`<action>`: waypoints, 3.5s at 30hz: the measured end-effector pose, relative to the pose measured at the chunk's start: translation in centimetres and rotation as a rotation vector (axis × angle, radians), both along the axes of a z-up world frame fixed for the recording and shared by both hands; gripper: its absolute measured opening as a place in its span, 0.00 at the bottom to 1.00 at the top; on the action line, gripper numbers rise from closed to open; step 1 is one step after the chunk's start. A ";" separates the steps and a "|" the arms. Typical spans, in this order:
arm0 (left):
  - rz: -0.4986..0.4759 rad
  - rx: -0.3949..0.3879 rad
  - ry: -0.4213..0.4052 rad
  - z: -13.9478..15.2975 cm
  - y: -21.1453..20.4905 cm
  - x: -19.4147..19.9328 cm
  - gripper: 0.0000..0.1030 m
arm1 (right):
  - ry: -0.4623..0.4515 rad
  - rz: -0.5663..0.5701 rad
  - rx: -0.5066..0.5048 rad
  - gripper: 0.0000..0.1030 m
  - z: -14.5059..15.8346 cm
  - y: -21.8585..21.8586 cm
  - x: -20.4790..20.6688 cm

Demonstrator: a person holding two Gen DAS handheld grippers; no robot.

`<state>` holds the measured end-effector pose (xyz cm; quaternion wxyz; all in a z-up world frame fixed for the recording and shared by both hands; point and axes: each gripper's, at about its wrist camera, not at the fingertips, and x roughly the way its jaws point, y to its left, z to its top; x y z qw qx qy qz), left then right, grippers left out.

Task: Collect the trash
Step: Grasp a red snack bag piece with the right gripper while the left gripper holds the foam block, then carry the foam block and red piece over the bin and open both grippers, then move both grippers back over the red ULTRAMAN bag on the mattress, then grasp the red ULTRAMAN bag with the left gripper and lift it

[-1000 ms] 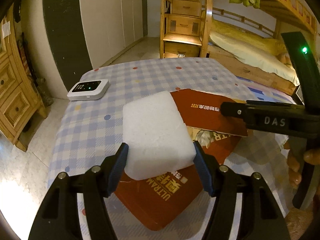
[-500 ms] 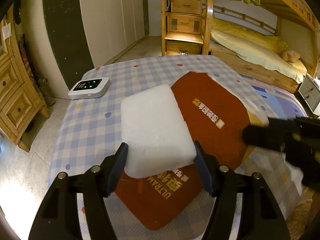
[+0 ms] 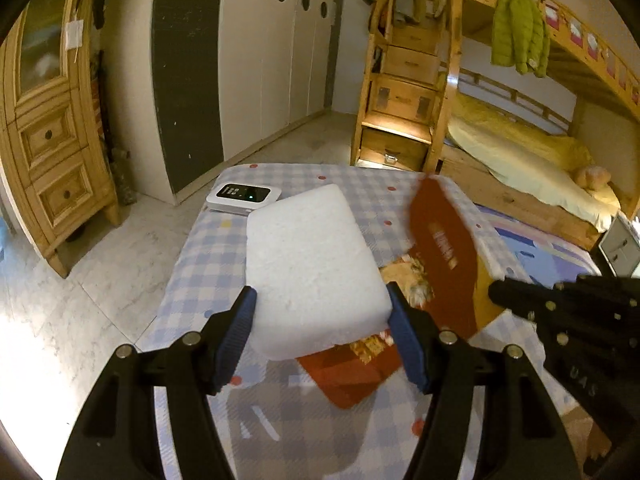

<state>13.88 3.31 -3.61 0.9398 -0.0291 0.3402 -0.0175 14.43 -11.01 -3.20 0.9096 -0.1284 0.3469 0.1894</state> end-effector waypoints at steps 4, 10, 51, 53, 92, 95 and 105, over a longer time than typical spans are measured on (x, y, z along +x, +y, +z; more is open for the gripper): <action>-0.063 -0.003 0.005 0.5 -0.9 -1.1 0.62 | -0.047 -0.013 -0.019 0.00 0.9 -1.4 -1.6; -0.194 -0.039 0.011 0.6 -3.9 -2.4 0.62 | -0.051 -0.071 -0.002 0.00 1.6 -5.3 -3.7; -0.821 0.091 0.032 -1.0 -36.6 1.5 0.81 | -0.114 -0.743 0.172 0.20 -0.7 -33.4 -11.3; -0.809 0.096 0.010 -0.7 -37.1 1.5 0.85 | -0.130 -0.755 0.178 0.21 -0.2 -33.9 -11.7; -0.136 0.037 0.029 -0.9 -2.5 -1.2 0.86 | -0.019 -0.281 0.204 0.52 1.6 -8.8 -4.6; -0.160 0.067 0.061 -2.6 -2.9 -1.1 0.86 | 0.004 -0.276 0.209 0.52 0.7 -7.8 -3.6; -0.203 0.179 0.131 -5.7 -4.9 1.4 0.80 | 0.059 -0.306 0.254 0.57 -0.8 -8.4 -1.7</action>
